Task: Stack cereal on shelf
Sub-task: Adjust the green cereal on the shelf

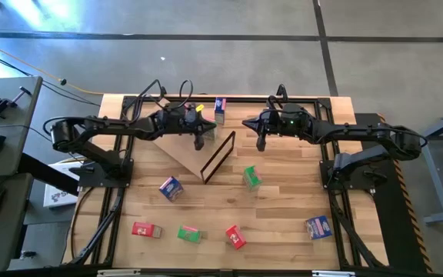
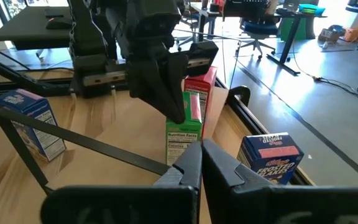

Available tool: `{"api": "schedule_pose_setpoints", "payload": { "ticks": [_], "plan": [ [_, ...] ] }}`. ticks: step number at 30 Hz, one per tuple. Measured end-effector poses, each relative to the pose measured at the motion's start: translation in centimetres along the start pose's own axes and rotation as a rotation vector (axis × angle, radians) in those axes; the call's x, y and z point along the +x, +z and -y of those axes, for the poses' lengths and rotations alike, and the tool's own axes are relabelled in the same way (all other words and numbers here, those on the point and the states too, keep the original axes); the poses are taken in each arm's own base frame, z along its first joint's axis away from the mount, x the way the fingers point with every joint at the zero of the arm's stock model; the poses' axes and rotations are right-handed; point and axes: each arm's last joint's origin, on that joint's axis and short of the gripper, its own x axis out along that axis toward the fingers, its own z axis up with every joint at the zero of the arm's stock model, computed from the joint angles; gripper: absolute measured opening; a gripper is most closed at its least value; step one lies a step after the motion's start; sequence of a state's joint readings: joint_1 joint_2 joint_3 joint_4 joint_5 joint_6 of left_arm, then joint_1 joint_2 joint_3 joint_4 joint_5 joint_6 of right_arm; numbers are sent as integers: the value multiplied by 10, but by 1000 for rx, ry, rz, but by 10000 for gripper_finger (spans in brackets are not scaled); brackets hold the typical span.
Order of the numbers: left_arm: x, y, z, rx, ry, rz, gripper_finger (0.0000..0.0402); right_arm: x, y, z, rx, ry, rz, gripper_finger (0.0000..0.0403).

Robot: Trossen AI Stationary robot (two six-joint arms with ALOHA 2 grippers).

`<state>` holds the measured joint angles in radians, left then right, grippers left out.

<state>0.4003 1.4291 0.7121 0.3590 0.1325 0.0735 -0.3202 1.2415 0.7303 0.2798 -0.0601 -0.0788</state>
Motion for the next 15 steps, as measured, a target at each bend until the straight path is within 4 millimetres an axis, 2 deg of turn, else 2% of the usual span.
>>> {"api": "schedule_pose_setpoints", "payload": {
  "ticks": [8,15],
  "plan": [
    [-2,2,-1,59,46,-30,5,0,0,0,0,0,-1,0],
    [-14,11,-2,96,62,-9,5,0,0,0,0,0,-1,0]
  ]
}}
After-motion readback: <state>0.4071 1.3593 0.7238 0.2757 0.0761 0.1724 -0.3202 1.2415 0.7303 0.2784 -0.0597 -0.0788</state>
